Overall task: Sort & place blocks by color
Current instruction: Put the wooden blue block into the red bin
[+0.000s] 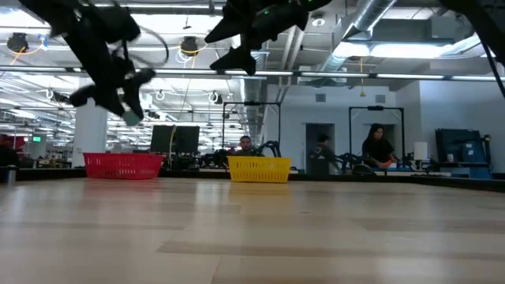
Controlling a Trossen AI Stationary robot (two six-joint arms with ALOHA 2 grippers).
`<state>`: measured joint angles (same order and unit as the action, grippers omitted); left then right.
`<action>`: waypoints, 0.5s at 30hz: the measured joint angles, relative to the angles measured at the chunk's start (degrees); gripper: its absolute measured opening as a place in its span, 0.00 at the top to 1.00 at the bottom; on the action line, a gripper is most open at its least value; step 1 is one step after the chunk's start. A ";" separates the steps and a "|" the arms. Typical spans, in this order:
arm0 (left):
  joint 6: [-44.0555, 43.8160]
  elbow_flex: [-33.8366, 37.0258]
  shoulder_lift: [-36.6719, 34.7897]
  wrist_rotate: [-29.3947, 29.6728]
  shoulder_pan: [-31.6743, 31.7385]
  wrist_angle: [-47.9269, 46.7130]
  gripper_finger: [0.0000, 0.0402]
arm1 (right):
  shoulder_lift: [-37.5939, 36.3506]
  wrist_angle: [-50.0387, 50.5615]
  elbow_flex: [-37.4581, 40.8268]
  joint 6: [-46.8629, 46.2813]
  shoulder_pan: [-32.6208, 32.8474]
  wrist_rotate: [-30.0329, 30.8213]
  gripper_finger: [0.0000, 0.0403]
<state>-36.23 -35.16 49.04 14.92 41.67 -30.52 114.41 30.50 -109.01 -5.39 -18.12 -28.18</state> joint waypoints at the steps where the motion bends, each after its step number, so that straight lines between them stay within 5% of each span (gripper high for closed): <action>1: 2.15 0.00 2.77 -0.61 2.71 1.00 0.73 | 0.01 0.33 0.00 -0.24 0.48 0.00 0.18; 6: 8.35 0.02 15.17 -3.88 11.36 5.69 0.73 | 0.07 1.85 0.00 -0.22 2.67 4.35 0.17; 15: 13.42 0.02 24.78 -5.22 12.75 14.88 0.72 | -0.17 7.03 0.00 -0.81 2.61 5.73 0.19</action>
<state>-22.80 -35.14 73.82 9.70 54.41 -15.64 114.24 37.53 -109.01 -6.20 -15.52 -22.45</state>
